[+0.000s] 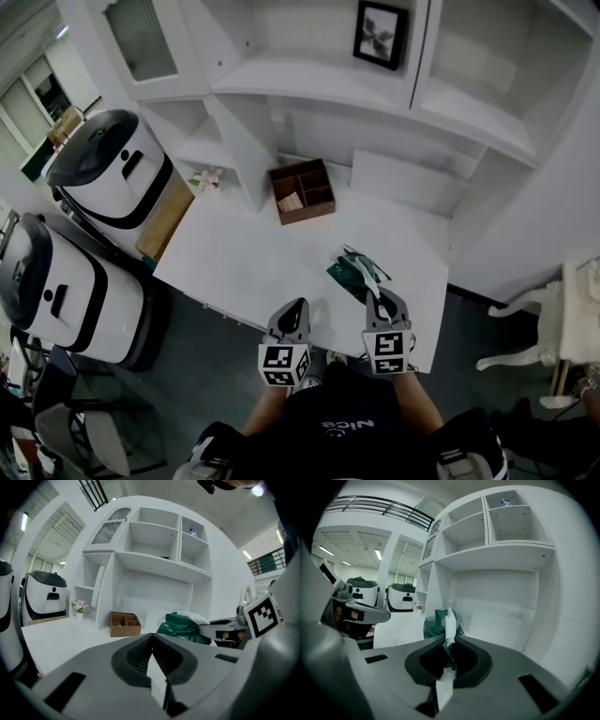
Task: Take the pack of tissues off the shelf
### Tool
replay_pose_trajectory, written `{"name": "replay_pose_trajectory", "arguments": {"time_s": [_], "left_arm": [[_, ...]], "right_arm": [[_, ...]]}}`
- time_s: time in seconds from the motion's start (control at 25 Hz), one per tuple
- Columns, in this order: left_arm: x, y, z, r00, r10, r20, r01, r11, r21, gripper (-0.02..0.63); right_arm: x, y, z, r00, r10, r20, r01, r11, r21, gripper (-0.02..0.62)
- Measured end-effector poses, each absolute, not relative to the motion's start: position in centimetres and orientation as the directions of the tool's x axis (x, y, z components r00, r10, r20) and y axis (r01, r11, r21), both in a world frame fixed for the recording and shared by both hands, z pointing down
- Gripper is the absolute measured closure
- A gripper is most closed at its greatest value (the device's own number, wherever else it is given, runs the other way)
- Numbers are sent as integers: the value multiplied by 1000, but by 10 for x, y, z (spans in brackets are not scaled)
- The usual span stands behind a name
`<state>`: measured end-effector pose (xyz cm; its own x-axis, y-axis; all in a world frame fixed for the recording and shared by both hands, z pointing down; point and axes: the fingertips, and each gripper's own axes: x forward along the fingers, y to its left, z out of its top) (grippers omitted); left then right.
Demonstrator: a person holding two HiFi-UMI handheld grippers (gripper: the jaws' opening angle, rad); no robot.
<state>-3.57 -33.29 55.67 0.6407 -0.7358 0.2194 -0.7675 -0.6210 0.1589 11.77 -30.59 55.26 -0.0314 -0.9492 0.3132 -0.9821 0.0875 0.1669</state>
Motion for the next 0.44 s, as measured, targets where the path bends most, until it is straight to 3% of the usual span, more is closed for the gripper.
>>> {"name": "replay_pose_trajectory", "arguments": {"time_s": [0.44], "left_arm": [[-34, -336, 554, 652, -731, 201, -758, -631, 166, 603]], "right_arm": [[116, -307, 557, -41, -946, 320, -982, 98, 164, 577]]}}
